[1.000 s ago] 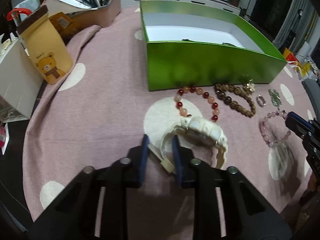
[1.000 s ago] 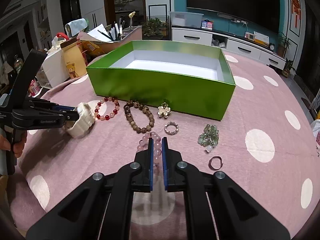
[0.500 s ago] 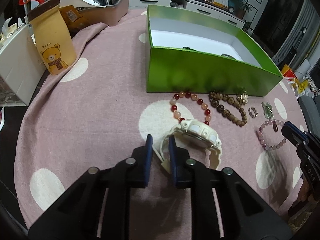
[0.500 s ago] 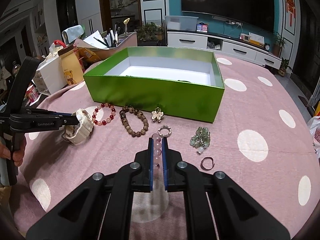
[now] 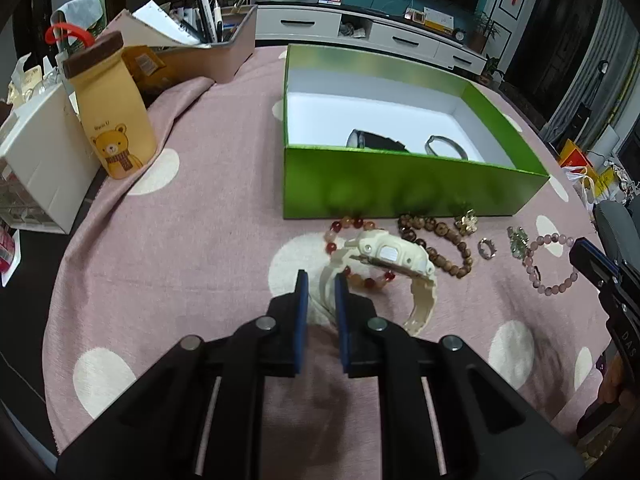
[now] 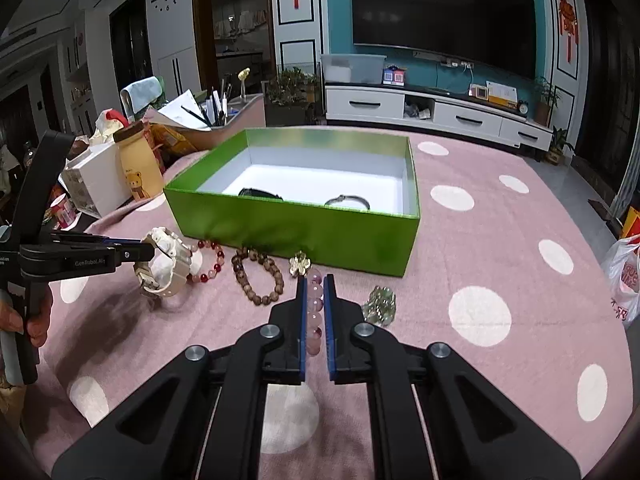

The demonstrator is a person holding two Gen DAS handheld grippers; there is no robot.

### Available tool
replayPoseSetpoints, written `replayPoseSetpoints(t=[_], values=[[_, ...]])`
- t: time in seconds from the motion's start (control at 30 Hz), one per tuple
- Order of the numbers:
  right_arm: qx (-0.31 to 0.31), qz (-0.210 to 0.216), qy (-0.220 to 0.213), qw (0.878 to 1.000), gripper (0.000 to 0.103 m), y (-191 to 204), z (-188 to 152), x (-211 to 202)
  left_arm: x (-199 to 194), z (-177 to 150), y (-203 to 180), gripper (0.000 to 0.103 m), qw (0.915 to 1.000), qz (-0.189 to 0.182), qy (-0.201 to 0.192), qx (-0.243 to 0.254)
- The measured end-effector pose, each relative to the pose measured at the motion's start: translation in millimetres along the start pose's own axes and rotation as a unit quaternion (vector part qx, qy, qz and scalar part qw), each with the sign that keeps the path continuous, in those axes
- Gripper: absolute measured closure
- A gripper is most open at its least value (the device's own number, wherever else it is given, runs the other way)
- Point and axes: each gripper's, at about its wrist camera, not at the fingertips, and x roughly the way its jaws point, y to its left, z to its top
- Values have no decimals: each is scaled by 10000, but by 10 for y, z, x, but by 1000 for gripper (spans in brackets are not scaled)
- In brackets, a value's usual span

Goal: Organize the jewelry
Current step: 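Carry the white watch and pink bracelet into the green box and open both grippers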

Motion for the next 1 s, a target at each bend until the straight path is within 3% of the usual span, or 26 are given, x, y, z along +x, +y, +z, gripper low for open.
replayPoseSetpoints(t=[0.57, 1.0], values=[[-185, -104, -751, 9970, 96, -119, 690, -133, -384, 574, -217, 90, 9977, 52, -672, 80], [-305, -16, -594, 9978, 96, -174, 1238, 400, -38, 1296, -304, 90, 9977, 214, -651, 5]])
